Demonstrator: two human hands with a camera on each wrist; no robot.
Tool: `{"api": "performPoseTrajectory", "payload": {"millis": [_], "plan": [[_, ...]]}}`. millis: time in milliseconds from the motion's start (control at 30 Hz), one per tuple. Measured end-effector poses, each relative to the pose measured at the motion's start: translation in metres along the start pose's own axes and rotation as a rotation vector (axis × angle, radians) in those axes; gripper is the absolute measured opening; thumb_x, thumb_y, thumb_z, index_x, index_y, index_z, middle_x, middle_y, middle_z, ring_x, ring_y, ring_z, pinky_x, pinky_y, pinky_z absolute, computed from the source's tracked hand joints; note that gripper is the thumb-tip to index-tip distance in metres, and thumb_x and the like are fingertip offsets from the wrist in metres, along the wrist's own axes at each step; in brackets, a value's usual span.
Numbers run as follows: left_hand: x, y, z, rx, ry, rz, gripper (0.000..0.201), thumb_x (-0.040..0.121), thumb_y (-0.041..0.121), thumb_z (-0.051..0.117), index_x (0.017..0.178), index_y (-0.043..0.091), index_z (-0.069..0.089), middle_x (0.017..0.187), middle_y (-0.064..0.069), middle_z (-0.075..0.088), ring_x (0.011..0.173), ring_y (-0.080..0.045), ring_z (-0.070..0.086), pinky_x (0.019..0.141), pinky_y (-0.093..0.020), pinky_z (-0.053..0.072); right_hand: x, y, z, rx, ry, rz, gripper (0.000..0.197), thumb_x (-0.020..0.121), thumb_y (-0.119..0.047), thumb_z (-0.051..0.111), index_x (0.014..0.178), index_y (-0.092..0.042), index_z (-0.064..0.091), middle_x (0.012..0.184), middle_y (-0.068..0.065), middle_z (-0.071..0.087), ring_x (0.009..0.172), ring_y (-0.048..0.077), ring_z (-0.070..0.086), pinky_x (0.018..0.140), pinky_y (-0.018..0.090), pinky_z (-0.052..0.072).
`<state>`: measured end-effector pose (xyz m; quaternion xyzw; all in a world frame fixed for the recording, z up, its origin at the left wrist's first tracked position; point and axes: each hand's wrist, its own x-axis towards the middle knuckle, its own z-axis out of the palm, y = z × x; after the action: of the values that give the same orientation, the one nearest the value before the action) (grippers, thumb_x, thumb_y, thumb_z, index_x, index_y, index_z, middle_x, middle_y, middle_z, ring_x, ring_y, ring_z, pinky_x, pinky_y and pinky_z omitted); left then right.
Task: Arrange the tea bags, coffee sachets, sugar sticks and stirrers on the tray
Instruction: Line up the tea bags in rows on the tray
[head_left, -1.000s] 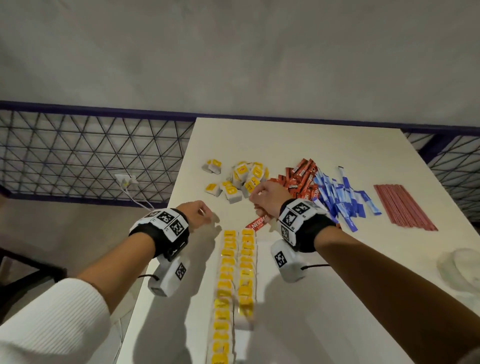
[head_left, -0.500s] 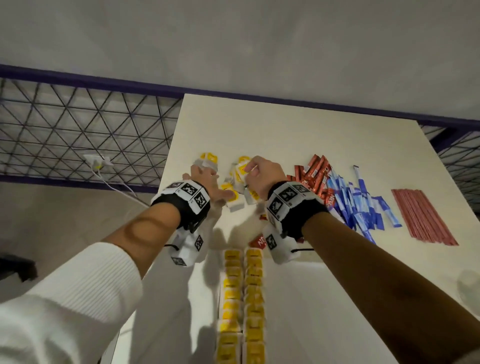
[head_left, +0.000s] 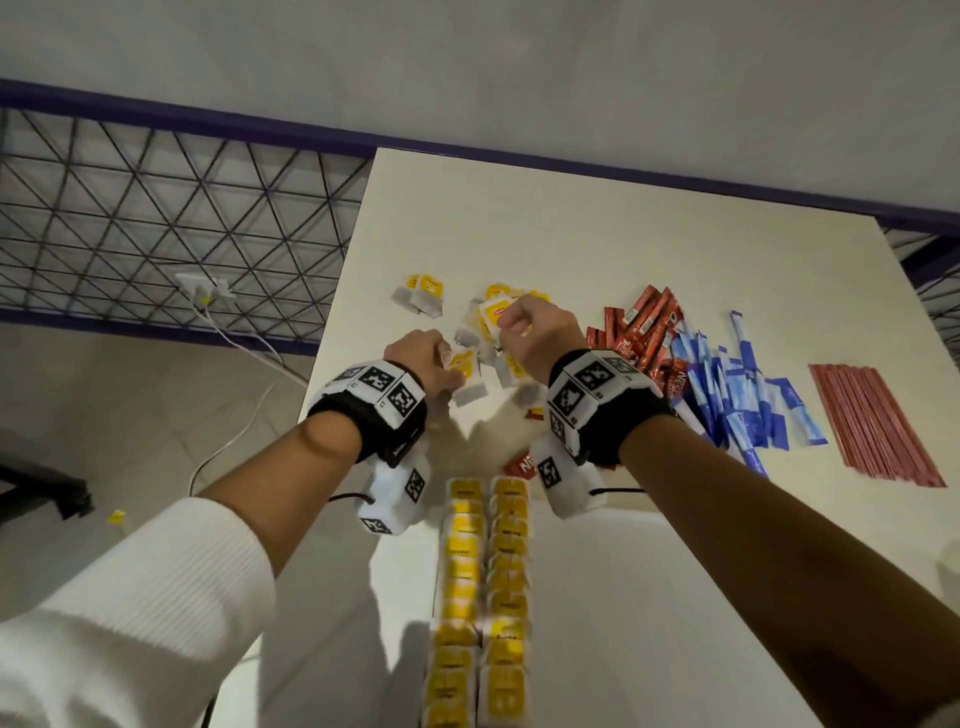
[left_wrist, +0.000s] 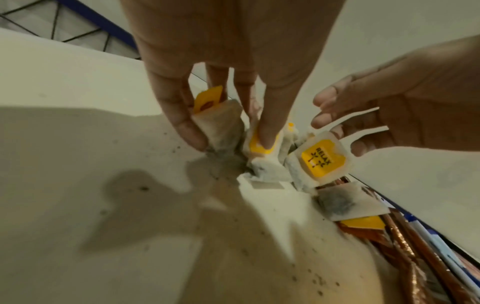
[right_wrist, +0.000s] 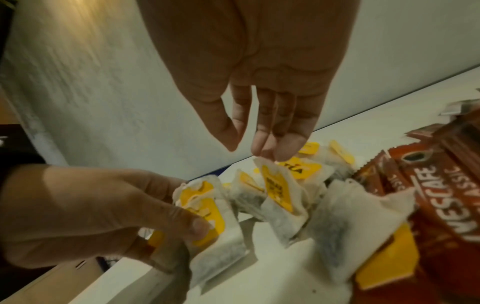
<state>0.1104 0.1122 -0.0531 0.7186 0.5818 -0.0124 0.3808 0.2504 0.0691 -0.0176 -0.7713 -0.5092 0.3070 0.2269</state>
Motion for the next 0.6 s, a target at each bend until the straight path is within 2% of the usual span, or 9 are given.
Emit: {"api": "performPoseTrajectory", "payload": {"millis": [33, 100, 133, 200, 267, 333, 467, 533, 600], "plan": [[-0.007, -0.004, -0.001, -0.077, 0.007, -0.005, 0.028, 0.08, 0.023, 0.068, 0.07, 0.022, 0.042, 0.092, -0.001, 0.054, 0.094, -0.024, 0.051, 0.067, -0.025, 0.033, -0.004, -0.002, 0.001, 0.007, -0.003, -0.022, 0.02, 0.086, -0.007, 0.05, 0.102, -0.006, 0.063, 0.088, 0.0, 0.052, 0.086, 0.014, 0.048, 0.082, 0.025, 0.041], [-0.018, -0.012, -0.002, -0.255, 0.023, -0.016, 0.037, 0.068, 0.029, 0.074, 0.065, 0.022, 0.039, 0.094, -0.003, 0.06, 0.091, -0.024, 0.058, 0.077, -0.027, 0.046, -0.013, -0.007, 0.001, 0.028, -0.008, -0.062, 0.02, 0.085, -0.006, 0.052, 0.101, -0.007, 0.064, 0.09, 0.001, 0.054, 0.084, 0.013, 0.049, 0.085, 0.026, 0.042], [-0.025, -0.014, -0.004, -0.347, 0.028, -0.016, 0.039, 0.058, 0.035, 0.075, 0.064, 0.022, 0.039, 0.093, -0.008, 0.063, 0.09, -0.028, 0.063, 0.085, -0.034, 0.05, -0.018, -0.009, 0.001, 0.038, -0.019, -0.087, 0.018, 0.085, -0.007, 0.054, 0.101, -0.007, 0.063, 0.091, 0.001, 0.054, 0.083, 0.012, 0.049, 0.084, 0.026, 0.042], [-0.039, -0.017, -0.007, -0.517, 0.008, -0.02, 0.046, 0.044, 0.037, 0.078, 0.062, 0.021, 0.038, 0.076, -0.011, 0.06, 0.072, -0.027, 0.066, 0.08, -0.039, 0.054, -0.032, -0.011, 0.0, 0.062, -0.088, -0.143, 0.017, 0.084, -0.01, 0.061, 0.101, -0.01, 0.062, 0.091, -0.002, 0.052, 0.074, 0.009, 0.048, 0.077, 0.02, 0.04], [-0.056, -0.016, -0.013, -0.628, -0.021, 0.013, 0.051, 0.047, 0.025, 0.083, 0.062, 0.018, 0.035, 0.062, -0.003, 0.044, 0.053, -0.017, 0.053, 0.066, -0.03, 0.048, -0.05, -0.014, -0.001, 0.101, -0.195, -0.155, 0.024, 0.081, -0.016, 0.069, 0.102, -0.013, 0.059, 0.083, -0.008, 0.049, 0.068, 0.005, 0.045, 0.072, 0.02, 0.038], [-0.076, -0.013, -0.017, -0.678, -0.042, 0.057, 0.048, 0.049, 0.02, 0.083, 0.06, 0.02, 0.037, 0.054, 0.004, 0.037, 0.055, -0.015, 0.041, 0.062, -0.029, 0.04, -0.07, -0.018, -0.004, 0.135, -0.235, -0.162, 0.035, 0.077, -0.021, 0.074, 0.106, -0.011, 0.058, 0.078, -0.012, 0.046, 0.066, 0.003, 0.045, 0.066, 0.02, 0.039], [-0.11, -0.009, -0.02, -0.826, -0.105, 0.121, 0.031, 0.076, -0.006, 0.067, 0.079, 0.019, 0.048, 0.057, 0.007, 0.057, 0.049, -0.006, 0.052, 0.045, -0.018, 0.046, -0.107, -0.021, -0.015, 0.249, -0.207, -0.208, 0.032, 0.077, -0.016, 0.074, 0.103, -0.01, 0.056, 0.072, -0.009, 0.047, 0.057, 0.005, 0.045, 0.054, 0.014, 0.041], [-0.124, -0.003, -0.02, -0.866, -0.133, 0.136, 0.028, 0.082, -0.006, 0.06, 0.085, 0.02, 0.052, 0.058, 0.01, 0.062, 0.052, -0.006, 0.053, 0.044, -0.016, 0.047, -0.123, -0.019, -0.017, 0.308, -0.188, -0.217, 0.026, 0.077, -0.012, 0.073, 0.096, -0.012, 0.056, 0.07, -0.007, 0.049, 0.058, 0.009, 0.048, 0.058, 0.02, 0.045], [-0.135, 0.005, -0.018, -0.889, -0.121, 0.141, 0.027, 0.084, -0.005, 0.057, 0.079, 0.021, 0.053, 0.055, 0.009, 0.056, 0.055, -0.011, 0.044, 0.046, -0.017, 0.048, -0.135, -0.016, -0.016, 0.332, -0.145, -0.216, 0.022, 0.079, -0.012, 0.072, 0.095, -0.008, 0.058, 0.072, -0.004, 0.052, 0.064, 0.015, 0.052, 0.066, 0.031, 0.048]]}}
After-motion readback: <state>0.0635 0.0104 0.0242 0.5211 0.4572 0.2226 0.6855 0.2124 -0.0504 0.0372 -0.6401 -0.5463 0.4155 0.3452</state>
